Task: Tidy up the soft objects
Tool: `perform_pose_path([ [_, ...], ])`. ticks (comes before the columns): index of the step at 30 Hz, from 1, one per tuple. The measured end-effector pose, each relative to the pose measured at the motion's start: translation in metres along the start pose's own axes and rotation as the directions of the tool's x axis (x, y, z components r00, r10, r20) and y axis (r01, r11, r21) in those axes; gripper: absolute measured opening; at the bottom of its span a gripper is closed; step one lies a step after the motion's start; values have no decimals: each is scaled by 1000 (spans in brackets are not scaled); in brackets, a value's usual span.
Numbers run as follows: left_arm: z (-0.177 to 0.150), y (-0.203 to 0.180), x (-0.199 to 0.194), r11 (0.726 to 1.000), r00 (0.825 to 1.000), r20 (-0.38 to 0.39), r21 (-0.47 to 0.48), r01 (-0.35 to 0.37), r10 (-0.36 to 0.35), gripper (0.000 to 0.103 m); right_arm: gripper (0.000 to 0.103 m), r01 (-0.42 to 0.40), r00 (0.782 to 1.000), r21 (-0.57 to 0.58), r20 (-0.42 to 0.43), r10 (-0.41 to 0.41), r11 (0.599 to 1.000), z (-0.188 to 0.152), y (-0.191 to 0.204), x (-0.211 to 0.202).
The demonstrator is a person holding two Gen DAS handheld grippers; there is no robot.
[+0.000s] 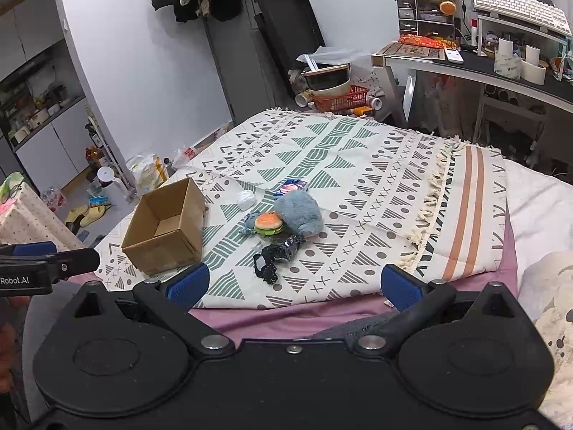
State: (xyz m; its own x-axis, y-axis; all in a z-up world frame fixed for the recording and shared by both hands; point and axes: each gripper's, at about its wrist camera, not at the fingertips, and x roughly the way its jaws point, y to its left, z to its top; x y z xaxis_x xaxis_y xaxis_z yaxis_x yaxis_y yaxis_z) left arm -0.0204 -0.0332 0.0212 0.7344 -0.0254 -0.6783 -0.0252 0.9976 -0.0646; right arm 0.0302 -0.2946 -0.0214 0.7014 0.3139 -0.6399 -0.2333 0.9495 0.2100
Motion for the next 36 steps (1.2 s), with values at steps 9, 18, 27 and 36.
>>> perform_pose_path([
  [9, 0, 0, 0, 1000, 1000, 0, 3, 1, -1, 102, 103, -1, 1000, 2, 4, 1, 1000, -2, 1, -1],
  [18, -1, -1, -5, 1000, 1000, 9, 3, 3, -3, 102, 103, -1, 1000, 1, 6, 1, 1000, -2, 0, -1],
  [27, -2, 0, -6, 1000, 1000, 7, 3, -2, 2, 102, 103, -6, 1000, -5, 11, 6, 1000, -1, 4, -2],
  [36, -2, 0, -4, 1000, 1000, 2, 2, 2, -2, 102, 103, -11, 1000, 1, 2, 11, 1000, -2, 8, 4],
])
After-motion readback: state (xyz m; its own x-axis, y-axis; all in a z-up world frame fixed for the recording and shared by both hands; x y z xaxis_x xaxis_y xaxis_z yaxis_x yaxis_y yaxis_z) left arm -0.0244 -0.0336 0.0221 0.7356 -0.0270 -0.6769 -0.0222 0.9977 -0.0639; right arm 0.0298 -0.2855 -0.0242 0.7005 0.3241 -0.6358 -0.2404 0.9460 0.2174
